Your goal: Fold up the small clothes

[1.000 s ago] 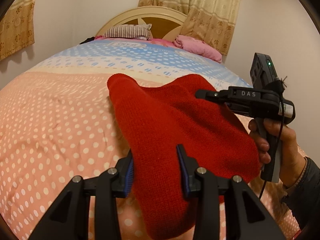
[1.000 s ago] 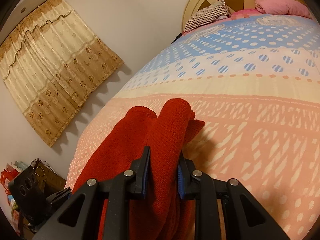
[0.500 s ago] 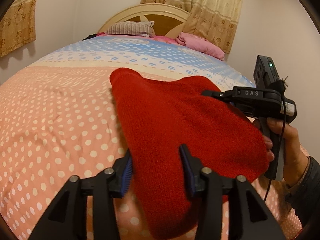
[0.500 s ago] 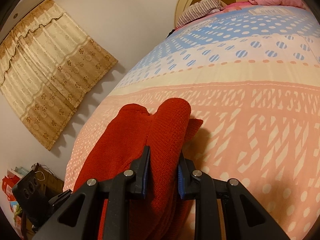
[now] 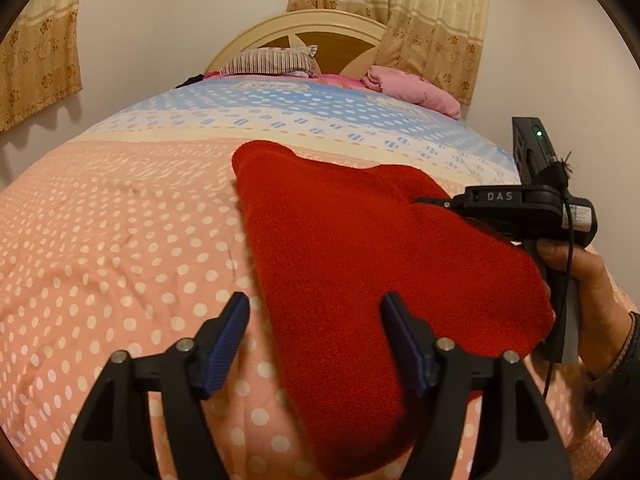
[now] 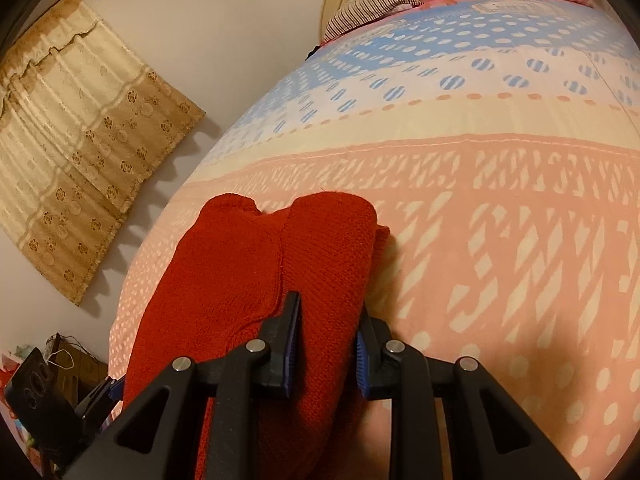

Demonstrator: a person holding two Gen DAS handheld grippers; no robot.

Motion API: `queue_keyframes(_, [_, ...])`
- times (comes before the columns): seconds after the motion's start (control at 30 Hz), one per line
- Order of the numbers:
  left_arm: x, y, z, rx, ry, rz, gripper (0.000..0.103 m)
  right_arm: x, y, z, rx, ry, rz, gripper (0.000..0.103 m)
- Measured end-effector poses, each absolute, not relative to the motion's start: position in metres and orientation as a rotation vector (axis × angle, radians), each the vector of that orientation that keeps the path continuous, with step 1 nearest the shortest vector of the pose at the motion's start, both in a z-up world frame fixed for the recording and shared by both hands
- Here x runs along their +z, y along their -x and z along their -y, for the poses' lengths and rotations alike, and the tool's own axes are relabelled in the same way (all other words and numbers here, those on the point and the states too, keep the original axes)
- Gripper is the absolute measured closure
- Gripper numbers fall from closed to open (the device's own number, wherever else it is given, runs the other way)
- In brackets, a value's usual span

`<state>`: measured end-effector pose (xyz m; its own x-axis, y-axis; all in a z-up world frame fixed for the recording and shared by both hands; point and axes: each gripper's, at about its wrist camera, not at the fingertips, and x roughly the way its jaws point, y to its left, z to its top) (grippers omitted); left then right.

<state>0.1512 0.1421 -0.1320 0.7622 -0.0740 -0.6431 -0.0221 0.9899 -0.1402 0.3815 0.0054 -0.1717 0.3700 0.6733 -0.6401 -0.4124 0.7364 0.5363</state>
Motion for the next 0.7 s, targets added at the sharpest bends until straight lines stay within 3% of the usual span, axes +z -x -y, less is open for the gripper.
queue_keyframes(0.3, [-0.115, -0.145, -0.144, 0.003, 0.108, -0.668, 0.028, -0.166, -0.37, -0.005, 0.674, -0.261, -0.939, 0.076])
queue_keyframes(0.37, [-0.106, -0.143, -0.148, 0.02, 0.107, -0.63, 0.023, -0.16, -0.365, -0.003, 0.665, -0.252, -0.912, 0.07])
queue_keyframes(0.43, [-0.099, -0.143, -0.154, 0.044, 0.112, -0.594, 0.009, -0.148, -0.358, 0.003, 0.635, -0.238, -0.862, 0.068])
queue_keyframes(0.47, [-0.097, -0.144, -0.157, 0.055, 0.111, -0.582, 0.008, -0.137, -0.35, 0.009, 0.624, -0.234, -0.814, 0.068])
queue_keyframes(0.57, [-0.1, -0.155, -0.161, 0.071, 0.102, -0.589, 0.008, -0.113, -0.331, 0.013, 0.661, -0.234, -0.742, 0.067])
queue_keyframes(0.7, [-0.121, -0.168, -0.161, 0.079, 0.093, -0.65, 0.008, -0.096, -0.293, 0.0, 0.798, -0.194, -0.693, 0.058])
